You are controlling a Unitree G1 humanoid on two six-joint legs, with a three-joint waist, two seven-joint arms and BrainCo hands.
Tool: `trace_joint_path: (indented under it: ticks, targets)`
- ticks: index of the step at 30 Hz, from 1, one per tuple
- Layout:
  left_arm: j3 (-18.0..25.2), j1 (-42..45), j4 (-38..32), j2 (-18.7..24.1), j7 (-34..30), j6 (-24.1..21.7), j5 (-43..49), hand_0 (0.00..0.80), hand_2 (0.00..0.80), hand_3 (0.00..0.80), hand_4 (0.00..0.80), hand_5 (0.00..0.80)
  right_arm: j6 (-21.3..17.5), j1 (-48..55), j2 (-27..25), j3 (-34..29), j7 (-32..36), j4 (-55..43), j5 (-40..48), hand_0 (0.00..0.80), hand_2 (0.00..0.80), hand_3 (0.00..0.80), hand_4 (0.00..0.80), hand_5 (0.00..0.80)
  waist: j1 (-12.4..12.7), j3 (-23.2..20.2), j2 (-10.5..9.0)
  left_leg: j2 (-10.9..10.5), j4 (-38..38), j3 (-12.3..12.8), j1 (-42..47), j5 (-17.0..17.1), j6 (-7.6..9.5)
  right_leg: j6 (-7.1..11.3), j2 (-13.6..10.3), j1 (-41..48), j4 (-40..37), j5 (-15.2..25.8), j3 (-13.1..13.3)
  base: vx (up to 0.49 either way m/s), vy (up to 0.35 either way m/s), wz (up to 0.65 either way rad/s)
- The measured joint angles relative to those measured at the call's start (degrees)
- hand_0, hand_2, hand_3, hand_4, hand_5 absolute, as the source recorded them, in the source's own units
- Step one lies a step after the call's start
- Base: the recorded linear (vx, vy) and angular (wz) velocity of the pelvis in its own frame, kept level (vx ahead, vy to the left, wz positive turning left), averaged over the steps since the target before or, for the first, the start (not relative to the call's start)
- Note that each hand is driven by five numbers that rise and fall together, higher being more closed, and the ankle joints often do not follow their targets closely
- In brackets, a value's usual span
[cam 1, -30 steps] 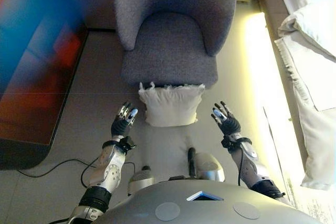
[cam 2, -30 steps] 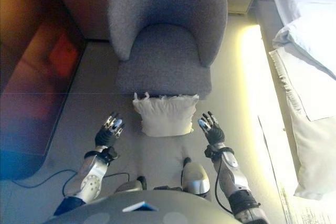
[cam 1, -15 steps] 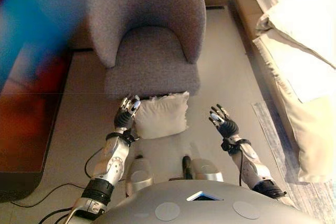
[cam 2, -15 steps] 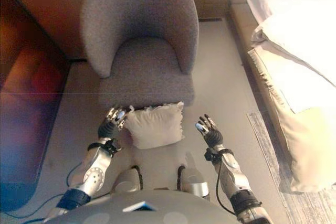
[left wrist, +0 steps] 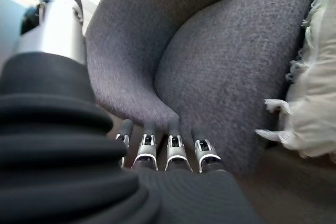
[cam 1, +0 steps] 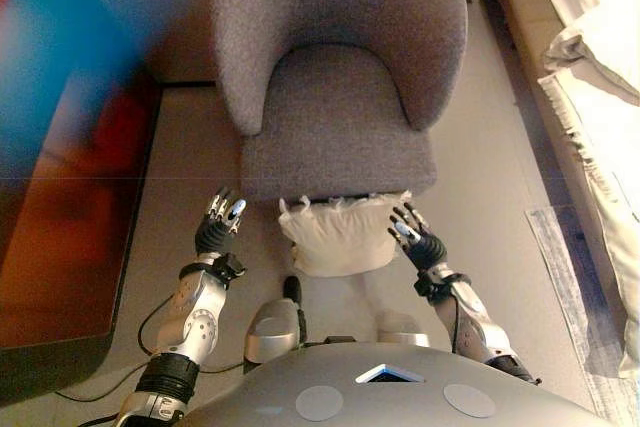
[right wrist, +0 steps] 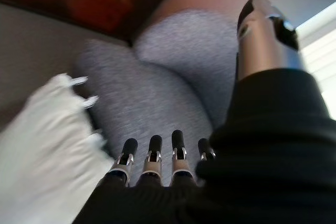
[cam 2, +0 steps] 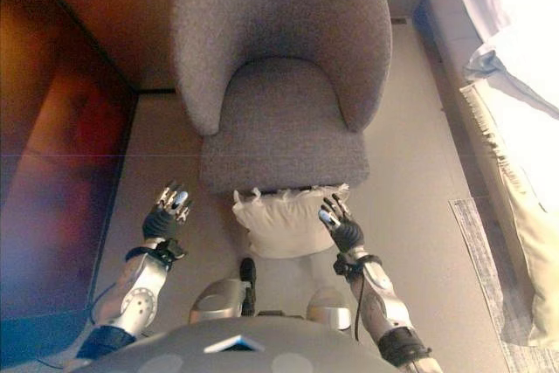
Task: Pick up the cushion and take it to the sofa
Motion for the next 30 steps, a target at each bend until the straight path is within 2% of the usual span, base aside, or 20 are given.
trace_joint_path:
  ticks: [2, 4, 5, 7, 8, 9, 12, 15, 16, 18, 19, 20, 22, 24, 27, 30]
  targets:
    - [-0.1, -0.7, 0.0, -0.1, 0.0, 0.0, 0.0, 0.0, 0.0, 0.0, 0.0, 0.0, -0.2, -0.5, 0.0, -0.3, -0.5, 0.1, 0.1, 0.0, 0.0, 0.0, 0.0, 0.0, -0.2, -0.1, 0.27, -0.1, -0.3, -0.1, 0.4, -0.4, 0.08, -0.03, 0.2, -0.5, 1.9, 0.0, -0.2, 0.137, 0.173, -0.01]
    - [0.0, -1.3, -0.1, -0.4, 0.0, 0.0, 0.1, 0.0, 0.0, 0.0, 0.0, 0.0, -0.5, -0.6, 0.2, -1.1, -1.3, 0.4, 0.1, 0.0, 0.0, 0.0, 0.0, 0.0, 0.0, 0.0, 0.99, -0.1, -0.2, -0.6, 0.3, -0.9, 0.43, -0.39, 0.7, -3.6, 8.0, 0.2, -0.4, 0.146, 0.228, -0.01]
    - [0.0, -1.5, -0.1, -0.8, 0.0, 0.0, 0.1, 0.0, 0.0, 0.0, 0.0, 0.0, -0.8, -0.7, 0.2, -1.1, -1.6, 0.4, 0.1, 0.0, 0.0, 0.0, 0.0, 0.0, 0.1, 0.2, 1.46, -0.1, 0.4, -0.7, 0.2, -1.2, 0.79, -0.93, 0.7, -6.2, 13.3, 0.6, -0.5, 0.156, 0.166, -0.03]
    - [0.0, -1.1, -0.1, -0.9, -0.1, 0.0, 0.1, 0.0, 0.0, 0.0, 0.0, 0.0, -1.1, -0.3, -0.1, -1.3, -2.0, 0.5, 0.1, 0.0, 0.0, 0.0, 0.0, 0.0, -0.1, 0.1, 2.61, 0.5, 0.2, -1.0, 0.5, -1.5, 1.52, -4.34, 0.6, -10.2, 20.9, 3.2, -1.9, 0.169, 0.057, -0.01]
    - [0.1, -0.7, -0.1, -0.8, -0.1, 0.0, 0.1, 0.0, 0.0, 0.0, 0.0, 0.0, -1.1, -0.1, 0.0, -1.0, -2.0, 0.5, 0.1, 0.0, 0.0, 0.0, 0.0, 0.0, 0.1, -0.2, 2.97, 0.7, -0.5, -0.9, 1.3, -1.4, 1.74, -5.4, 0.6, -11.6, 22.8, 5.0, -2.5, 0.181, -0.074, -0.14]
    - [0.4, -0.3, -0.2, -0.4, -0.2, 0.0, 0.1, 0.0, 0.0, 0.0, 0.0, 0.0, -1.1, 0.1, 0.1, -0.6, -1.8, 0.4, 0.1, 0.0, 0.0, 0.0, 0.0, 0.0, 0.3, -0.5, 3.25, 0.9, -1.3, -0.5, 1.7, -1.2, 2.12, -5.19, 0.0, -12.6, 23.5, 5.3, -3.2, 0.167, -0.112, -0.22]
    - [1.0, 0.2, -0.4, 1.1, -0.1, 0.0, 0.1, 0.0, 0.0, 0.0, 0.0, 0.0, -1.1, 0.2, 0.1, 0.1, -1.0, 0.4, 0.1, 0.0, 0.0, 0.0, 0.0, 0.0, 1.2, -1.0, 1.53, 0.7, -2.2, -0.4, 1.7, -0.9, 2.58, -4.05, -1.6, -14.1, 18.7, 3.7, -5.0, 0.172, -0.235, -0.14]
    - [0.9, 0.7, -0.4, 1.2, -0.2, 0.0, 0.1, 0.0, 0.0, 0.0, 0.0, 0.0, -1.0, -0.1, 0.1, 0.7, -0.1, 0.5, 0.6, 0.0, 0.0, 0.0, 0.0, 0.0, 1.1, -1.1, 0.74, 0.7, -2.3, -0.6, 1.6, -0.9, 1.99, -0.19, -3.1, -13.3, 3.8, 6.3, -4.5, 0.172, -0.24, 0.06]
    - [0.9, 1.0, -0.4, 1.2, -0.3, 0.0, 0.1, 0.0, 0.0, 0.0, 0.0, 0.0, -1.0, -0.1, 0.1, 0.7, 0.1, 0.6, 0.7, 0.0, 0.0, 0.0, 0.0, 0.0, 0.9, -1.1, 0.34, 0.7, -2.4, -1.4, 1.9, -0.8, 1.29, 0.53, -3.7, -12.2, -0.9, 8.0, -4.5, 0.181, -0.207, 0.26]
    - [1.0, 1.8, -0.5, 1.6, -0.8, 0.0, 0.1, 0.0, 0.0, 0.0, 0.0, 0.0, -0.7, -0.1, 0.4, 0.7, 0.1, 1.4, 0.8, 0.0, 0.0, 0.0, 0.0, 0.0, 1.0, -1.3, -1.18, 0.7, -2.8, -2.6, 3.1, -0.9, -0.45, 0.46, -4.2, -9.7, -6.6, 10.2, -4.3, 0.16, -0.174, 0.39]
    - [1.0, 2.2, -0.4, 2.0, -1.0, 0.0, 0.1, 0.0, 0.0, 0.0, 0.0, 0.0, -0.5, -0.2, 0.7, 0.7, 0.1, 1.8, 0.8, 0.0, 0.0, 0.0, 0.0, 0.0, 1.1, -1.2, -2.22, 1.0, -3.2, -3.5, 3.6, -0.8, -1.72, 1.75, -3.8, -8.3, -7.8, 12.4, -4.2, 0.158, -0.169, 0.47]
    - [0.8, 2.9, -0.3, 1.7, -1.1, 0.0, 0.1, 0.0, 0.0, 0.0, 0.0, 0.0, -0.5, -0.2, 0.6, 0.5, 0.1, 2.3, 0.8, 0.0, 0.0, 0.0, 0.0, 0.0, 1.0, -1.4, -2.24, 2.4, -4.0, -4.1, 4.6, -0.8, -1.97, 1.92, -2.5, -7.7, -7.2, 13.7, -4.4, 0.157, -0.186, 0.45]
    - [0.5, 4.5, -0.8, 0.6, -1.4, 0.1, 0.1, 0.0, 0.0, 0.0, 0.0, 0.0, -0.4, -0.1, -0.3, 0.1, 0.1, 2.8, 0.7, 0.0, 0.0, 0.0, 0.0, 0.0, 1.2, -1.8, -0.31, 6.1, -4.9, -4.8, 5.7, -0.7, -2.12, -0.04, 1.6, -6.7, -7.9, 12.7, -4.6, 0.137, -0.217, 0.26]
    - [0.7, 5.5, -1.0, -0.4, -1.0, 0.1, 0.1, 0.0, 0.0, 0.0, 0.0, 0.0, 0.3, -0.6, -2.4, 0.2, 0.2, 2.6, 0.6, 0.0, 0.0, 0.0, 0.0, 0.0, 1.2, -2.0, 1.58, 8.6, -4.6, -4.9, 5.4, -0.7, -2.07, -1.42, 4.4, -5.7, -8.9, 12.6, -5.0, 0.096, -0.203, 0.06]
    - [0.7, 5.3, -1.8, -1.8, 0.0, 0.1, 0.2, 0.0, 0.0, 0.0, 0.0, 0.0, 1.0, -0.5, -4.5, 0.7, 0.1, 1.0, 0.2, 0.0, 0.0, 0.0, 0.0, 0.0, 0.9, -2.0, 2.94, 10.2, -4.5, -5.1, 5.4, -0.6, -2.07, -2.23, 6.1, -5.0, -8.9, 12.3, -5.9, 0.057, -0.14, 0.06]
    - [0.4, 3.7, -1.9, -2.0, 0.7, 0.1, 0.2, 0.0, 0.0, 0.0, 0.0, 0.0, 0.9, -0.1, -4.8, 0.7, 0.0, 0.6, -0.5, 0.0, 0.0, 0.0, 0.0, 0.0, 0.8, -1.6, 2.54, 10.5, -2.8, -5.1, 4.6, -0.4, -2.31, -2.89, 6.6, -4.2, -8.8, 11.7, -7.1, -0.016, -0.075, 0.19]
